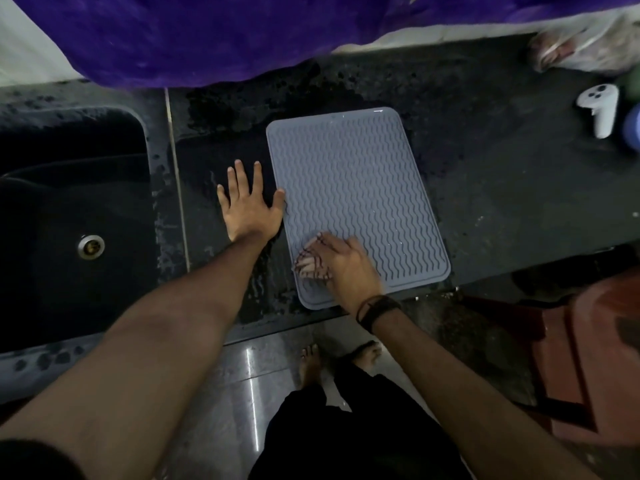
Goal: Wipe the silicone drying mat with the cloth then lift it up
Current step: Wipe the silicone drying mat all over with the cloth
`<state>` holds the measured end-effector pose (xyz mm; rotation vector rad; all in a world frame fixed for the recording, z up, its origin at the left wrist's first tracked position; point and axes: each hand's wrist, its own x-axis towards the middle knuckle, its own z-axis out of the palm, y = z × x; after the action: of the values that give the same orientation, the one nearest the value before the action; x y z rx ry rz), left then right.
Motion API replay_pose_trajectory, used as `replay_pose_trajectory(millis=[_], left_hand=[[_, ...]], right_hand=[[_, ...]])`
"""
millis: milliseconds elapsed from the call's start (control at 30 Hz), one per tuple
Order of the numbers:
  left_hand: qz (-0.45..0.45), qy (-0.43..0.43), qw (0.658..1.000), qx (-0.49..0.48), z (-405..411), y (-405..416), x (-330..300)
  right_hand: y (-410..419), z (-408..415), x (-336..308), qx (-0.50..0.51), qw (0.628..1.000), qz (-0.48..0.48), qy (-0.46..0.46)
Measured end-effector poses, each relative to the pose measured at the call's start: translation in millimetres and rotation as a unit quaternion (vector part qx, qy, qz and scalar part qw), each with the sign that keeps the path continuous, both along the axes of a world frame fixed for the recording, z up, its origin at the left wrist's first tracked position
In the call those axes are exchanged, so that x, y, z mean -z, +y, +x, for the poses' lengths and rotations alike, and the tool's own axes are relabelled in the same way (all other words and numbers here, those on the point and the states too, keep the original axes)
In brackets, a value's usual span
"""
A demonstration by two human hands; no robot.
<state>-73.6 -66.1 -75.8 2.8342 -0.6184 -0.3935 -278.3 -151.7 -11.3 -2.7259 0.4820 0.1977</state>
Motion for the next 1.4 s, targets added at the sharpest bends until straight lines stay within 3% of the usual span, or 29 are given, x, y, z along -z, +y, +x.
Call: replay_pose_trajectory(millis=[400,533,700,967,1167,1400], left_hand=[[0.007,-0.014,1.0,-0.009,-3.2,-2.3,0.3],[0.013,-0.018,1.0,-0.011,-2.2,-2.5,1.3],[0.013,-0.024,1.0,-0.015,-2.6,-2.9,2.4],[0.018,-0.023,0.999,-0.017,-3.1,-3.6,3.8],[0.016,-0.018,1.0,-0.02,-3.7,-4.1,1.3],[0.022,-0.014,0.999,-0.022,-5.5,-5.6,-2.5]], right_hand=[[19.0,-77.2,-3.1,-0.043,0.999,0.026,-0.01],[1.7,-55.6,-8.3,-0.016,0.999,0.023,-0.045],[-11.6,-12.0,-2.3,-0.014,1.0,-0.007,0.006],[0.9,-78.8,3.4,-0.038,0.999,0.004,-0.012],[-20.0,-49.1,-6.3,-0.002,0.999,0.017,-0.046],[-27.0,-10.6,6.4,-0.033,0.999,-0.018,0.018]])
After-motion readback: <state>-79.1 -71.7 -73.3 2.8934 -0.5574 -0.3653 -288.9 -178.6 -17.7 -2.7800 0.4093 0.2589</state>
